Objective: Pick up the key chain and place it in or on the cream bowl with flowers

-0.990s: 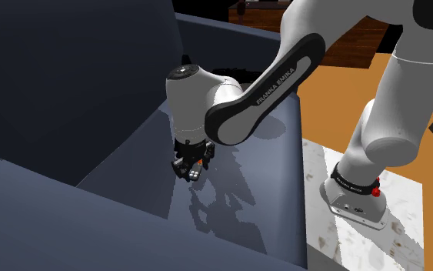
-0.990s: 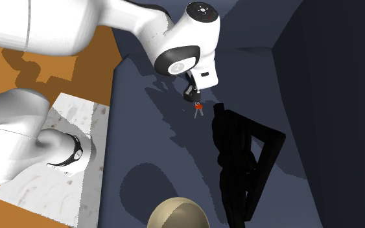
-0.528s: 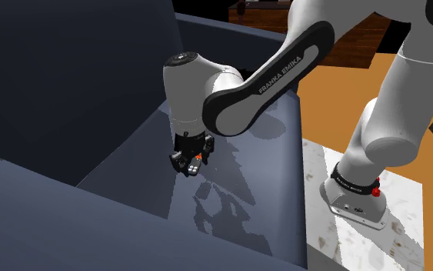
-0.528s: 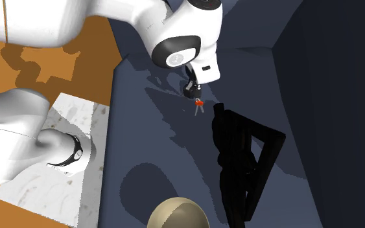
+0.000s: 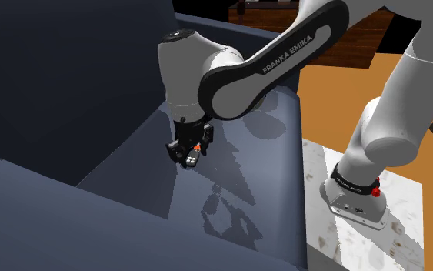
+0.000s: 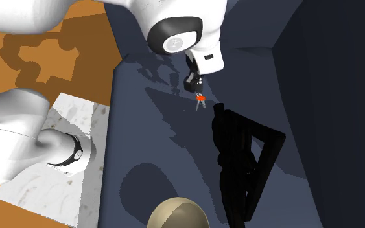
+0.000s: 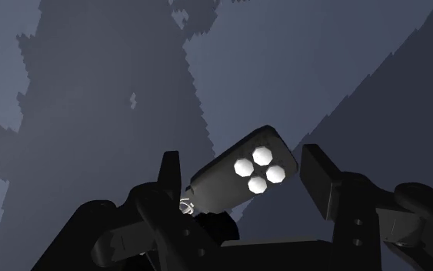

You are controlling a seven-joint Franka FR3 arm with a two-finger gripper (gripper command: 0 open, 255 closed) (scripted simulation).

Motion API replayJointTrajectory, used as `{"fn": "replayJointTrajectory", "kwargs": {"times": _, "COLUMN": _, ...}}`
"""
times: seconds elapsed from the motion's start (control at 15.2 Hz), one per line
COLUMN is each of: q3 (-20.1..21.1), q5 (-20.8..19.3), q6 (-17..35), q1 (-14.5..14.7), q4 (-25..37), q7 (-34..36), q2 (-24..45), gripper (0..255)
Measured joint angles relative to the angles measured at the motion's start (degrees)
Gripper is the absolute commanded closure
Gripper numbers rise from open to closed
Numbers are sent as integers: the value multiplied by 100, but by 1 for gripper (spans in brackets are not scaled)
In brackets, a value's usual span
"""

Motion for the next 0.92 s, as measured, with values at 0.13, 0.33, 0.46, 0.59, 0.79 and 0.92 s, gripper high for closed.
{"fn": "replayJointTrajectory", "kwargs": {"times": 0.13, "q3": -8, "q5": 42, "q6": -143, "q1": -7, "q4": 89, "q7": -38, "q2": -65, "gripper": 255}}
{"fn": "replayJointTrajectory", "kwargs": {"times": 0.33, "q3": -18, "q5": 136, "q6": -375, "q1": -8, "q4": 192, "q7": -96, "q2": -217, "gripper": 255}}
{"fn": "replayJointTrajectory", "kwargs": {"times": 0.46, "q3": -26, "q5": 151, "q6": -513, "q1": -13, "q4": 308, "q7": -115, "q2": -242, "gripper": 255}}
{"fn": "replayJointTrajectory", "kwargs": {"times": 0.59, "q3": -34, "q5": 183, "q6": -662, "q1": -16, "q4": 407, "q7": -138, "q2": -302, "gripper": 255}}
{"fn": "replayJointTrajectory", "kwargs": {"times": 0.79, "q3": -54, "q5": 220, "q6": -890, "q1": -26, "q4": 575, "q7": -180, "q2": -371, "gripper": 255}}
{"fn": "replayJointTrajectory", "kwargs": {"times": 0.92, "q3": -61, "q5": 251, "q6": -1064, "q1": -26, "q4": 703, "q7": -195, "q2": -426, "gripper": 255}}
